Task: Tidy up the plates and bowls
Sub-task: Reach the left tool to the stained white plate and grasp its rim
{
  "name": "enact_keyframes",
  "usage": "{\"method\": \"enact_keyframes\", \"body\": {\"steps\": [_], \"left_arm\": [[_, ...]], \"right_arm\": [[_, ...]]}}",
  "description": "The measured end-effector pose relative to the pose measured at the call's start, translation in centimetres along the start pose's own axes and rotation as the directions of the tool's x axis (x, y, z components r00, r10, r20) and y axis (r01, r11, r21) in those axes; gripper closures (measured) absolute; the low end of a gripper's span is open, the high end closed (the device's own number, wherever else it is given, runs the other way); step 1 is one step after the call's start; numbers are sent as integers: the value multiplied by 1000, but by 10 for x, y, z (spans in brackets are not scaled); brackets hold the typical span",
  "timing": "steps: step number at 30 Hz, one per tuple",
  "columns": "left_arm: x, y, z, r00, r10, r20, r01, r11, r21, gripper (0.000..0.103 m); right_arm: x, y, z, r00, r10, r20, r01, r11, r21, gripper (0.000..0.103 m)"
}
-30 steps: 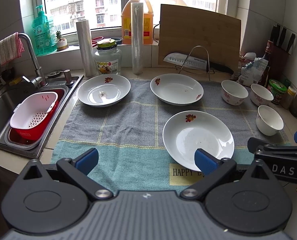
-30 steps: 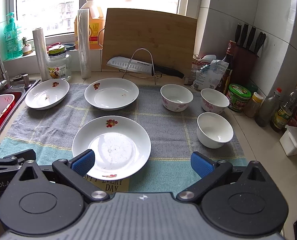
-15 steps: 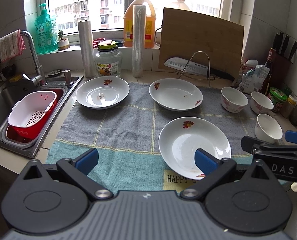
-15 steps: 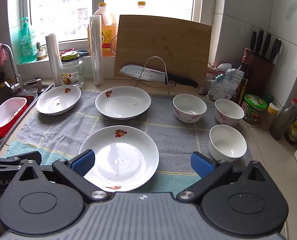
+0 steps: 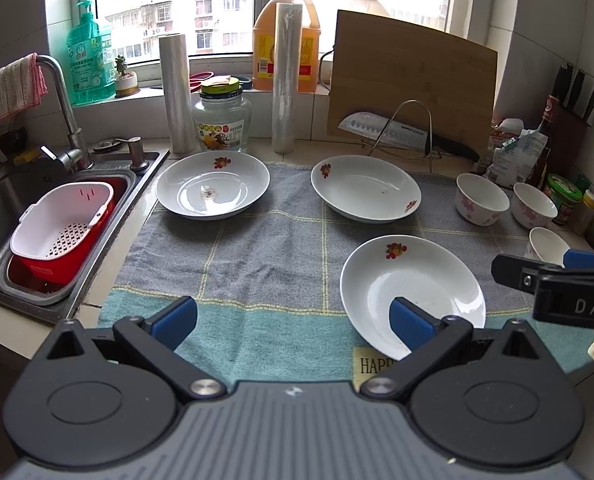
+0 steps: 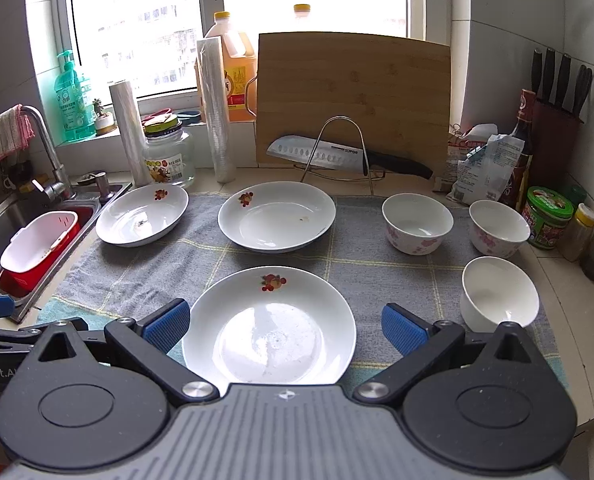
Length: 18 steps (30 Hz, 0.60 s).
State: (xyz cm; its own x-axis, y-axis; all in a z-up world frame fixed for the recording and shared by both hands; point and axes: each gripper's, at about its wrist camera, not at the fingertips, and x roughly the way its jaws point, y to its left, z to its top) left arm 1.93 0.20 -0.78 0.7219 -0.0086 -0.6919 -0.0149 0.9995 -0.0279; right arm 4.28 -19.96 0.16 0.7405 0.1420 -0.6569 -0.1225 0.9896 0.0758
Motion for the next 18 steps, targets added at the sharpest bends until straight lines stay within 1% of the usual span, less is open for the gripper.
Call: {"method": "enact_keyframes", "body": {"steps": [3,6,8,12,15,18], "left_arm": [[11,12,4,1000,-8,-7,8,1000,17,1],[23,25,11,1000,-16,-15,16,999,39,1],[32,37,17,1000,-25,-16,26,999,48,1],[49,63,31,997,-72,-9,72,996,61,1],[64,80,42,997,-74,-21,75,993,88,1],[79,97,51,996,-78,-40,82,990,113,1]], "right_arm": [[8,2,4,1000,9,2,-9,999,35,0],[16,8,10,1000,-2,11,2,999,52,0],[21,15,15,1000,-6,25,5,999,45,0],[37,35,26,999,3,54,-4,1000,12,0],[53,49,34,999,0,42,-1,1000,17,0],[71,66,42,999,-36,21,37,999,-3,0]]}}
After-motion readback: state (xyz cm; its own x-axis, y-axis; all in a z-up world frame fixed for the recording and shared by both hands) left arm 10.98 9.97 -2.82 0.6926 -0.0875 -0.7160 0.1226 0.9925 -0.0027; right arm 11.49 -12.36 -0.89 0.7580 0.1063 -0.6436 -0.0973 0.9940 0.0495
